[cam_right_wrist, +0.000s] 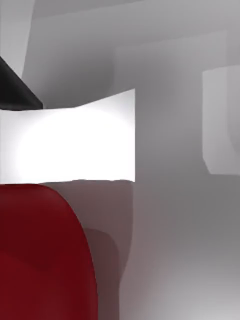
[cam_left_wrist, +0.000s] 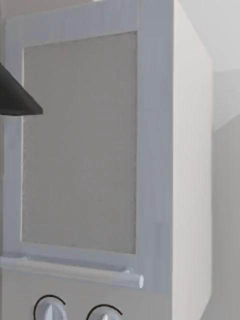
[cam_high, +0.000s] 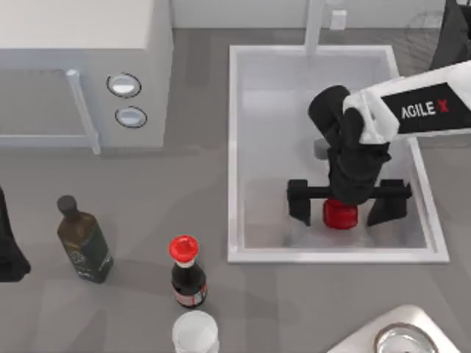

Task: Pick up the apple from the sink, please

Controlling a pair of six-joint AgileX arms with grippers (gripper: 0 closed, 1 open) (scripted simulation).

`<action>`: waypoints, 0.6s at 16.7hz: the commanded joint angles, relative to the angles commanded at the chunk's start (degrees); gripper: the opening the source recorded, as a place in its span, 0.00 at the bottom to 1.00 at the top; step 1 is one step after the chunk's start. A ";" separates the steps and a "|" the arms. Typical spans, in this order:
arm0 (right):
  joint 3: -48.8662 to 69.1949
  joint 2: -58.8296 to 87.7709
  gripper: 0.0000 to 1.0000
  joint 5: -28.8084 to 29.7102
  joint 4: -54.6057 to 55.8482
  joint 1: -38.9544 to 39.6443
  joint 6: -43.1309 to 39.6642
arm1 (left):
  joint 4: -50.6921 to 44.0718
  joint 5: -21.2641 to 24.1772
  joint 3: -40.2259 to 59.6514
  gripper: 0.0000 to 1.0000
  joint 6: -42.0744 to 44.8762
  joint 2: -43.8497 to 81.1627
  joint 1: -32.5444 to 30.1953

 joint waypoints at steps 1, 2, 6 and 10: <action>0.00 0.00 1.00 0.00 0.00 0.00 0.00 | 0.00 0.00 0.00 1.00 0.00 0.00 0.00; 0.00 0.00 1.00 0.00 0.00 0.00 0.00 | 0.00 0.00 0.00 1.00 0.00 0.00 0.00; 0.00 0.00 0.77 0.00 0.00 0.00 0.00 | 0.00 0.00 0.00 1.00 0.00 0.00 0.00; 0.00 0.00 0.47 0.00 0.00 0.00 0.00 | 0.00 0.00 0.00 1.00 0.00 0.00 0.00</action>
